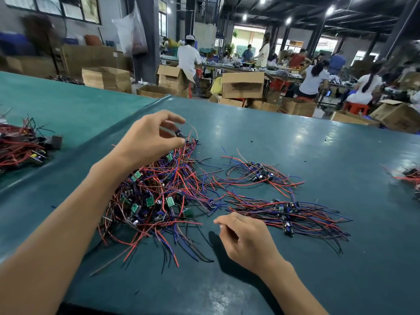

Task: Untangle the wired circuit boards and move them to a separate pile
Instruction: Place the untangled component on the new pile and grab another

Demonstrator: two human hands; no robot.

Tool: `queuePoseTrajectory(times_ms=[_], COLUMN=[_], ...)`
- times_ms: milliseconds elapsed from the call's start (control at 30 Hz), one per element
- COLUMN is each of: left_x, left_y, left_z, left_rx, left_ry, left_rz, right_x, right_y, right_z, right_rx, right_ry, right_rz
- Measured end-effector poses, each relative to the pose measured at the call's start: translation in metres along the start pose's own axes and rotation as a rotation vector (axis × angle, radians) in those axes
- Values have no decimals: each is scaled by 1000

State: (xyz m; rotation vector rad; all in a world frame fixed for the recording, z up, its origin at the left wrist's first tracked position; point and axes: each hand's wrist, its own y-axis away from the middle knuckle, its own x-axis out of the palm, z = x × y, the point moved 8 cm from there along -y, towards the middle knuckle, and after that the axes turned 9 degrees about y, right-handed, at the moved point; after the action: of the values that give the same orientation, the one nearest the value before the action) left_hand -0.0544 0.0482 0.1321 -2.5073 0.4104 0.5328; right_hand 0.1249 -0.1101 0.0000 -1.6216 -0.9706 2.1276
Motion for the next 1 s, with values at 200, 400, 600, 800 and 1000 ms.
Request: queuePoseTrajectory(times_ms=[200, 400, 600, 800, 1000], left_x=[5, 29, 53, 80, 106], left_y=[1, 14, 25, 37, 52], left_z=[-15, -14, -11, -2, 8], left_rx=[22, -88, -162, -223, -292], left_ry=[313, 1027, 1306, 1391, 1372], left_rz=[-65, -6, 78, 145, 250], right_x=[-1, -1, -5, -9, -14], right_y=[-1, -1, 0, 6, 9], right_z=[1, 0, -3, -18, -46], right_rx=[10, 13, 25, 147, 374], right_ry=[-10, 7, -34, -116, -344], right_rz=[2, 8, -60, -177, -282])
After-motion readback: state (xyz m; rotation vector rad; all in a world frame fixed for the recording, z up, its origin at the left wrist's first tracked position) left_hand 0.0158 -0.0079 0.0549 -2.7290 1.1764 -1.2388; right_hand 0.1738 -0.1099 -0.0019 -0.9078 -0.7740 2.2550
